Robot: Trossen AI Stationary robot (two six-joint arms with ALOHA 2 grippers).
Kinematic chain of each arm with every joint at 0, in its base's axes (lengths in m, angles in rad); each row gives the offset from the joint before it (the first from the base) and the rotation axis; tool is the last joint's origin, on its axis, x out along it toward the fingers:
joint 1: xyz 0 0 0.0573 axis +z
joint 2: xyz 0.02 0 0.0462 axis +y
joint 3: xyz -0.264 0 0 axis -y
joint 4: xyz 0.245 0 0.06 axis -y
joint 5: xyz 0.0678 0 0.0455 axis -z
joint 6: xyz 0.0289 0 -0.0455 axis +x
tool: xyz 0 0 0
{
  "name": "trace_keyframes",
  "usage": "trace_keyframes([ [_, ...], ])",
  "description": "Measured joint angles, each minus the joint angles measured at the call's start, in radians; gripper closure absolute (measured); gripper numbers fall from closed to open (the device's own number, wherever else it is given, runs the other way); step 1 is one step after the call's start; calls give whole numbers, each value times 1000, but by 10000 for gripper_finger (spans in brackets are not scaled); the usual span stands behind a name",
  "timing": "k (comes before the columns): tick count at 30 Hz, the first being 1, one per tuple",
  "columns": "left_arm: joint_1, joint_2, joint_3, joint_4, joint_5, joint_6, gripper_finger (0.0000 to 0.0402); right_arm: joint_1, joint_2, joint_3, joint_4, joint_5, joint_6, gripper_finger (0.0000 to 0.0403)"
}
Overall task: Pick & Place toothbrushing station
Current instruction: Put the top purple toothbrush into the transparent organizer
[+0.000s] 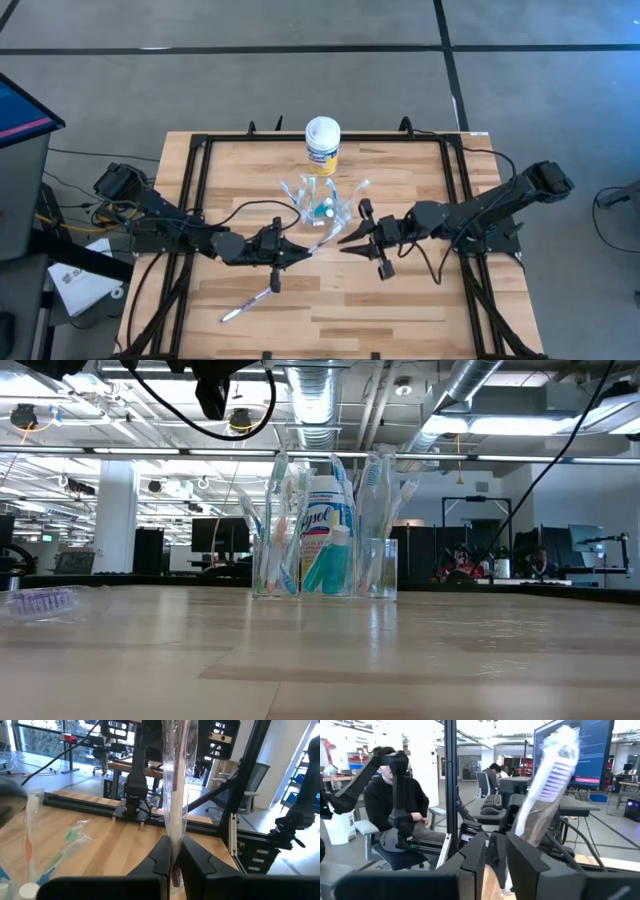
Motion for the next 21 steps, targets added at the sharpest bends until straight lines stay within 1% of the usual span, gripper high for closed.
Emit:
trace_keyframes([
  [5, 0, 0, 0, 2, 0, 0, 392, -17, 0, 0, 15, -3, 0, 320],
  [15, 6, 0, 0, 5, -4, 14, 392, -42, 0, 0, 74, -3, 12, 245],
  [18, 17, 0, 0, 6, -7, 14, 392, -49, 0, 0, 81, -3, 18, 233],
  [21, 35, 0, 0, 6, -9, 13, 392, -48, 0, 0, 80, -3, 18, 230],
])
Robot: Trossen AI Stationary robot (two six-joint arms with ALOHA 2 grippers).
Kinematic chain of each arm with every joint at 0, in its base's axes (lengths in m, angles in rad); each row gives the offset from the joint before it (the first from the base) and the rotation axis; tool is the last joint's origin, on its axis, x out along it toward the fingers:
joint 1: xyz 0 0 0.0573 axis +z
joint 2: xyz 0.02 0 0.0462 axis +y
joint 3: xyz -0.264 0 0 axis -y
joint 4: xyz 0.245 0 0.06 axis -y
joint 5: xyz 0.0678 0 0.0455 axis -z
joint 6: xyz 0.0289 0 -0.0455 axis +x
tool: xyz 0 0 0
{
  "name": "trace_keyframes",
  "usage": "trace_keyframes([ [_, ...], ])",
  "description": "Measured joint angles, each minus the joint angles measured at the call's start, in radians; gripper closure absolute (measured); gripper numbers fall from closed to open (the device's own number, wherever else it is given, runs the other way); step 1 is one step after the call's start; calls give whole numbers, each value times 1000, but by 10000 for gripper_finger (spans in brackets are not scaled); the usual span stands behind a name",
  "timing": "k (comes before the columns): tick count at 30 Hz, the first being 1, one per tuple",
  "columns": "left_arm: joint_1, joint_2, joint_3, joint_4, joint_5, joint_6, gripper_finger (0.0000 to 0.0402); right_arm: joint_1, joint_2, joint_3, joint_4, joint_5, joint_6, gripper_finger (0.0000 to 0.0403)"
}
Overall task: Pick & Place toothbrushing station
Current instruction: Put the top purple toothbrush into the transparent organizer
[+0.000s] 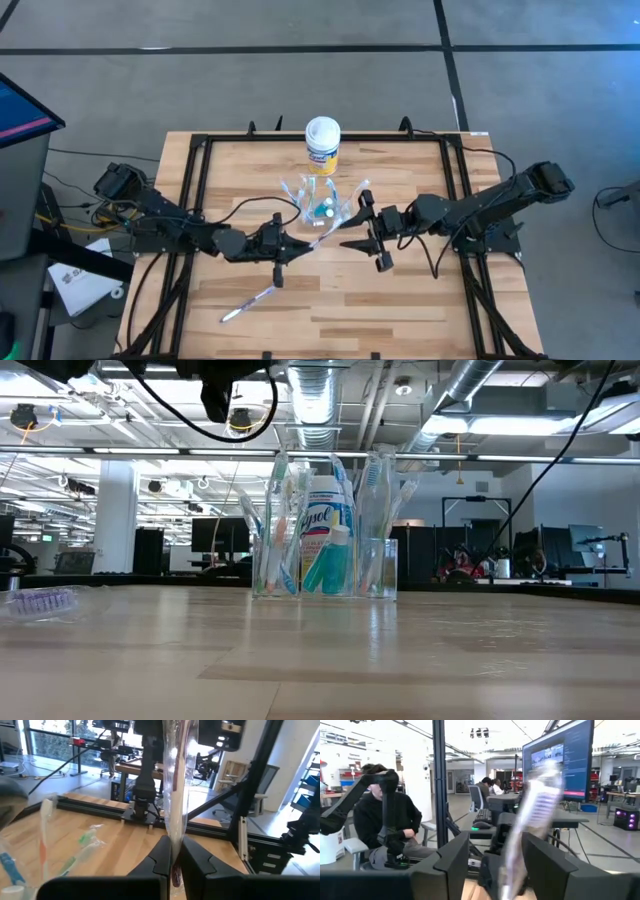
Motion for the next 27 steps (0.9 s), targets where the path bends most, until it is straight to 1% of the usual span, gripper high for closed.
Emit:
trace_keyframes([
  [8, 35, 0, 0, 6, 1, -2, 392, -12, 0, 0, 1, 7, -2, 248],
  [16, 23, 0, 0, 29, 18, 10, 392, -35, 0, 0, -14, 4, 17, 263],
  [23, 20, 1, 0, 41, 18, 20, 392, -34, 0, 0, -13, 0, 16, 265],
  [27, 22, 48, 1, 93, 17, 18, 391, -35, 0, 0, -13, 0, 16, 261],
])
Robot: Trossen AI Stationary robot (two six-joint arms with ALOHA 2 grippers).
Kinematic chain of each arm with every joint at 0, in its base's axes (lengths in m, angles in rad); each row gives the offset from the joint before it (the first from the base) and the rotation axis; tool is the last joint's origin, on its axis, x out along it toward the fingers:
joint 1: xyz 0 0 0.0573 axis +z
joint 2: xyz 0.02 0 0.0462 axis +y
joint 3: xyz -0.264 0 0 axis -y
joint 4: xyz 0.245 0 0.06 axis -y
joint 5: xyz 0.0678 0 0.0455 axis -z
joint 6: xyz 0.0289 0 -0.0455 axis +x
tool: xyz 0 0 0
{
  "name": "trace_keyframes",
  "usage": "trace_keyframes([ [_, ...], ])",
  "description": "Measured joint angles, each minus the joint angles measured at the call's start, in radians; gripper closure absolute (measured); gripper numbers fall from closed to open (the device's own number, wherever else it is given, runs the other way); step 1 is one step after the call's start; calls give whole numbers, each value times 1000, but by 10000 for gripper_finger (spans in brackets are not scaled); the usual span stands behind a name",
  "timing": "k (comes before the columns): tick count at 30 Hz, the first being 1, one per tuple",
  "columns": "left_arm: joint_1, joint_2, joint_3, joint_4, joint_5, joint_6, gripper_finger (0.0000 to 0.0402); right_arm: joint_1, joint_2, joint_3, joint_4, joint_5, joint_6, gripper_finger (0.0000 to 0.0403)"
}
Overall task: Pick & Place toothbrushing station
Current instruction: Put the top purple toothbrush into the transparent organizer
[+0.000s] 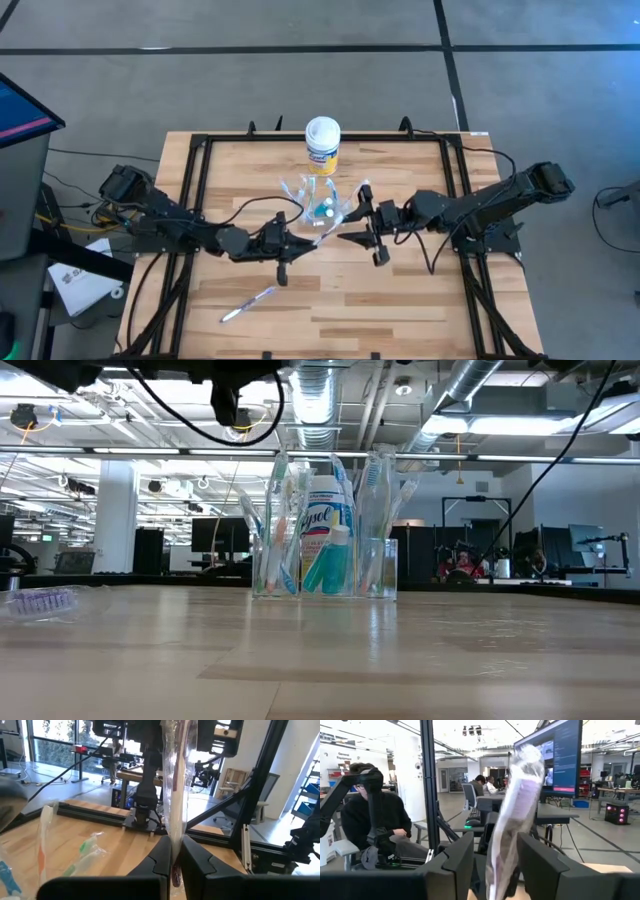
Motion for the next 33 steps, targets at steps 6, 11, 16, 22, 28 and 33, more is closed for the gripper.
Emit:
trace_keyframes([
  [6, 16, 61, 38, 26, 0, 7, 391, 0, 0, 0, -7, 0, 0, 262],
  [11, 15, 62, 48, 28, 0, 9, 391, 0, 0, 0, -18, 0, 0, 278],
  [16, 15, 62, 48, 27, 0, 9, 391, -3, 0, 0, -15, 0, 0, 297],
  [22, 15, 62, 48, 26, 0, 9, 391, -4, 0, 0, 24, 0, 0, 309],
  [28, 15, 63, 48, 25, 1, 10, 391, -4, 0, 0, 37, 0, -1, 311],
  [33, 15, 63, 48, 23, 0, 10, 390, -4, 0, 0, 37, 0, -2, 323],
])
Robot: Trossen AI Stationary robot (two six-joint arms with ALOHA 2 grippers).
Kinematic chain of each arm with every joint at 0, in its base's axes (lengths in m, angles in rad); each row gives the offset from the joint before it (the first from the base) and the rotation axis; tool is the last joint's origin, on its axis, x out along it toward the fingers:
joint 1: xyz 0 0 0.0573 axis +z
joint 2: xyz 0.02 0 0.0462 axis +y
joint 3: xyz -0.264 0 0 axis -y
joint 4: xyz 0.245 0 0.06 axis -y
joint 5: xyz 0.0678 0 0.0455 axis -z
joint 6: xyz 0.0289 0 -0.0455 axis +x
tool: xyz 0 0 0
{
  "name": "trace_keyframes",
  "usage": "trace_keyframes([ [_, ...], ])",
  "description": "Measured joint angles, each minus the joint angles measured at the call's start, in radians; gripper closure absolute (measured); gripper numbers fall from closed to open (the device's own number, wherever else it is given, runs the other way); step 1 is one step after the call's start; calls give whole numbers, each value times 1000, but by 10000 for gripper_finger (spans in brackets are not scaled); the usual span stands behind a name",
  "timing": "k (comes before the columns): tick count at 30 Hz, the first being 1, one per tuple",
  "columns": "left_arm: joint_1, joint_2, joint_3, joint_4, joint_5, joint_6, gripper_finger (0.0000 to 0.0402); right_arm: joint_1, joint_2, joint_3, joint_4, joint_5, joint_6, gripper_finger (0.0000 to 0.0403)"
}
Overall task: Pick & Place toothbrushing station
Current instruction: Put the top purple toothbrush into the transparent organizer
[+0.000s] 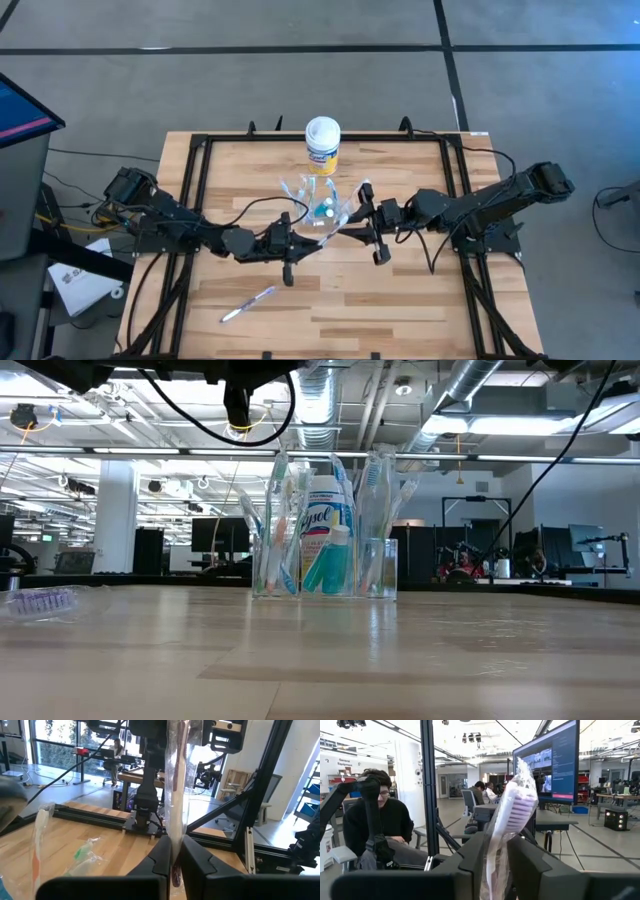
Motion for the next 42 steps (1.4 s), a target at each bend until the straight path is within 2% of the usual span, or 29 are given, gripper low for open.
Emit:
trace_keyframes([
  [5, 0, 0, 0, -1, -1, 0, 378, 0, 0, 0, -1, -1, -8, 381],
  [7, 0, 0, 0, -2, 0, 3, 374, 1, 0, 0, -3, -1, -25, 393],
  [26, -13, -27, -13, -5, -2, 45, 353, 0, -7, 1, -37, -3, -25, 400],
  [42, -33, -205, -156, -3, 0, 22, 353, -34, -68, -1, -183, 28, -28, 402],
])
